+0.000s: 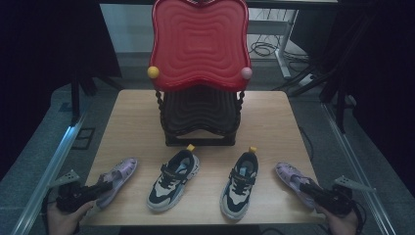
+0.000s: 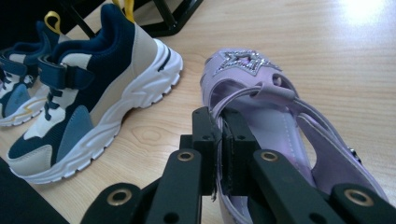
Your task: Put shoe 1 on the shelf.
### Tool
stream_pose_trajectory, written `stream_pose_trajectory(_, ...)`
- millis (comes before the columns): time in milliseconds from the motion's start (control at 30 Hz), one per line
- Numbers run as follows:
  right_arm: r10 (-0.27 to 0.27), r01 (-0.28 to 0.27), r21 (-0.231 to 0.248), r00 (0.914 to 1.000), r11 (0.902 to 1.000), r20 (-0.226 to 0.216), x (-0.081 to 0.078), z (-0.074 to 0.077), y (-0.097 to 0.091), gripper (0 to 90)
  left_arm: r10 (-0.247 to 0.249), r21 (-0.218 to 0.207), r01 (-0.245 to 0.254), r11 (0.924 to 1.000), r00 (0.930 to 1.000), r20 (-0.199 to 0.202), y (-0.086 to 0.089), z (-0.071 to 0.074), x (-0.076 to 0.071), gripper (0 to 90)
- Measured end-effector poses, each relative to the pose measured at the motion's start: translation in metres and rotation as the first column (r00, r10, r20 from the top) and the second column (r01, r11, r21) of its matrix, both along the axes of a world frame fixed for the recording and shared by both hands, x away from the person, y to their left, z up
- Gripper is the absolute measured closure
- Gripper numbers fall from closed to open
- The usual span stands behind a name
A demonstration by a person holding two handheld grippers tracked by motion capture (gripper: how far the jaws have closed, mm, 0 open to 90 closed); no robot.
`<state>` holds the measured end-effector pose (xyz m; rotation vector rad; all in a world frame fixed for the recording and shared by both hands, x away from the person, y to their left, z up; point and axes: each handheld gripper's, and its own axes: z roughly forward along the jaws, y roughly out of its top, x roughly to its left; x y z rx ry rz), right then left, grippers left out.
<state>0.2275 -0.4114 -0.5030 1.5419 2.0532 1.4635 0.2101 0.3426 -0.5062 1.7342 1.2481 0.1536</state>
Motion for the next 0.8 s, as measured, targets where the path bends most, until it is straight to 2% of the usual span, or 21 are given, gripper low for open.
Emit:
stream_pose_trajectory(267,-0.009,0.009,0.016,0.9995,0.9998,0.031,0.000,0.004,0.004,85.7,-0.002,-0.035,0.002,0.9994,0.9998,0.018,0.001,0.005,-0.002,86.6)
stream_pose_trajectory(367,-0.011,0.010,0.030,0.9991,0.9995,0.042,0.000,0.005,0.005,85.7,0.002,-0.067,0.000,0.9977,0.9994,0.033,0.001,0.010,-0.002,86.7)
stream_pose_trajectory(567,-0.017,0.015,0.030,0.9976,0.9994,0.067,0.002,0.010,0.011,85.7,0.002,-0.093,0.004,0.9956,0.9979,0.065,-0.002,0.018,-0.003,86.6)
stream_pose_trajectory(733,-0.022,0.018,0.052,0.9958,0.9985,0.089,0.004,0.015,0.015,85.7,0.001,-0.110,0.008,0.9939,0.9968,0.080,-0.003,0.023,-0.001,86.6)
stream_pose_trajectory(800,-0.034,0.027,0.066,0.9926,0.9974,0.117,0.005,0.020,0.017,85.6,0.019,-0.125,-0.007,0.9921,0.9951,0.097,-0.004,0.026,0.000,86.6)
